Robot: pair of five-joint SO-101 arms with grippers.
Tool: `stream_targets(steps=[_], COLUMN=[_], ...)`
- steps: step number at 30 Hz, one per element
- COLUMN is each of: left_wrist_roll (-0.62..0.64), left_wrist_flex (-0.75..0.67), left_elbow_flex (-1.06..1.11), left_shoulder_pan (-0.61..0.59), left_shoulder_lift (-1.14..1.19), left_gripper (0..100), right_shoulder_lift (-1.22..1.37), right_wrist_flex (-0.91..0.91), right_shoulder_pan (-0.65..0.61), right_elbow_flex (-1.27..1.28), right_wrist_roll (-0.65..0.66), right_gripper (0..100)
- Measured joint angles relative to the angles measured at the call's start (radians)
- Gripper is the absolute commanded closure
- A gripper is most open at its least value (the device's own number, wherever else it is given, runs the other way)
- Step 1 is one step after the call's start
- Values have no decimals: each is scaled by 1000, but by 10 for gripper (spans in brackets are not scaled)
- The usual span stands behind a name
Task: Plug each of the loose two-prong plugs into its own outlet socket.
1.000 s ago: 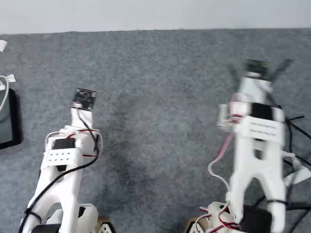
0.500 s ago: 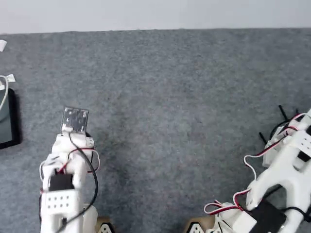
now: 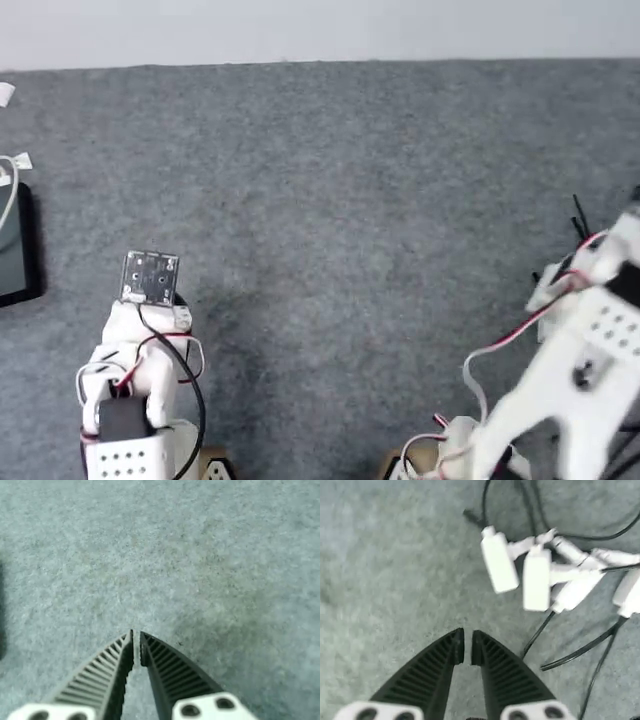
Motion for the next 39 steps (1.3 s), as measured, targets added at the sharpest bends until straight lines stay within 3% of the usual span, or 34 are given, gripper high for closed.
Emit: stream_targets(steps=[7,17,27,39], left_wrist_roll=[0,0,2,2], left_wrist_flex=[127,256,272,272], left_elbow_flex=[75,77,169,218], left_shoulder_pan=[2,2,-94,-215], left_shoulder_lift=[-239,-244,-245,-245], left_gripper=[985,986,986,985], right_shoulder_lift=[-304,-749,-1231,-1206], right_wrist_flex=[-288,-315,-195,-187], right_shoulder_pan=[-124,-267,-273,-275], right_elbow_flex=[537,970,1171,1171], right_wrist_roll=[95,112,115,118], right_gripper=[983,987,987,987])
